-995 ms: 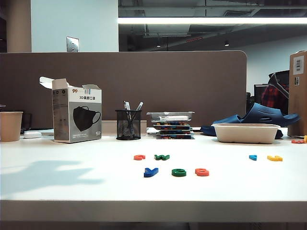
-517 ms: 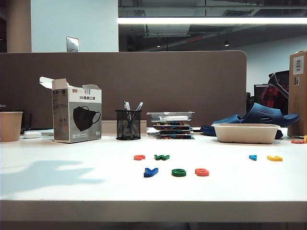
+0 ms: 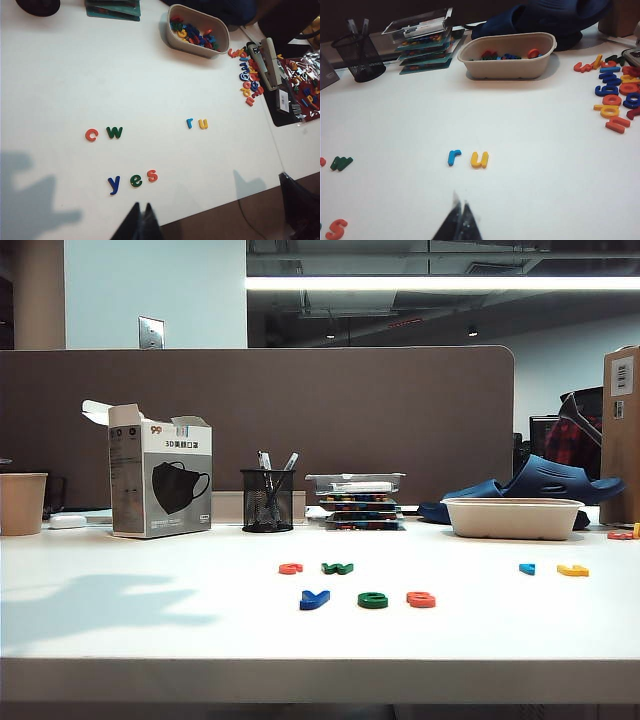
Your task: Select the appropriate letters from the row of letter magnets placed on the table to arrange into the word "yes".
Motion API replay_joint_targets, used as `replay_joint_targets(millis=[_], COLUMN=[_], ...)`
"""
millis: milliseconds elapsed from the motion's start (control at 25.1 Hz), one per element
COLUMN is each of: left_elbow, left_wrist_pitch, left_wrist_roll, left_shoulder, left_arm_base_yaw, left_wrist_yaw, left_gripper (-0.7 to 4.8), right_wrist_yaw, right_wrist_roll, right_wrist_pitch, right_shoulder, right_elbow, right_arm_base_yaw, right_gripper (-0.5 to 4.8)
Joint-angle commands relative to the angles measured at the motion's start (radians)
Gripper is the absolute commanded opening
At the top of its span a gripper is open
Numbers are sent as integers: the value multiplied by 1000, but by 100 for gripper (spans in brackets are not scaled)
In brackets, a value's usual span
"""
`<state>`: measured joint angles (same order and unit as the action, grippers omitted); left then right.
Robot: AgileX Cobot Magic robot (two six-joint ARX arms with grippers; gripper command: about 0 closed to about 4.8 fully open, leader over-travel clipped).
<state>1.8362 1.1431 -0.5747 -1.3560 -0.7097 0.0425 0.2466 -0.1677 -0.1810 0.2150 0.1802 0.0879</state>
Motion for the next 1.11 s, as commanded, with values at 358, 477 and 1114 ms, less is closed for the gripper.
replay_joint_targets(millis=[358,477,1114], left_elbow=[3,3,1], left_wrist_pitch=[-43,-69,-423], left_wrist_roll=[57,92,471], left_shoulder=[4,4,-11], left_arm_base_yaw=[0,0,52], left_wrist_yaw=[6,7,167], left_gripper=[-5,-5,-5], right_wrist_yaw=[-17,-41,-99], right_wrist_roll=[100,121,147], right_wrist_pitch=[31,38,47], right_shoulder=[-220,-217,-217], right_elbow=[-100,-130,-179], right_arm_base_yaw=[0,0,2], right_gripper=[-3,-4,-4])
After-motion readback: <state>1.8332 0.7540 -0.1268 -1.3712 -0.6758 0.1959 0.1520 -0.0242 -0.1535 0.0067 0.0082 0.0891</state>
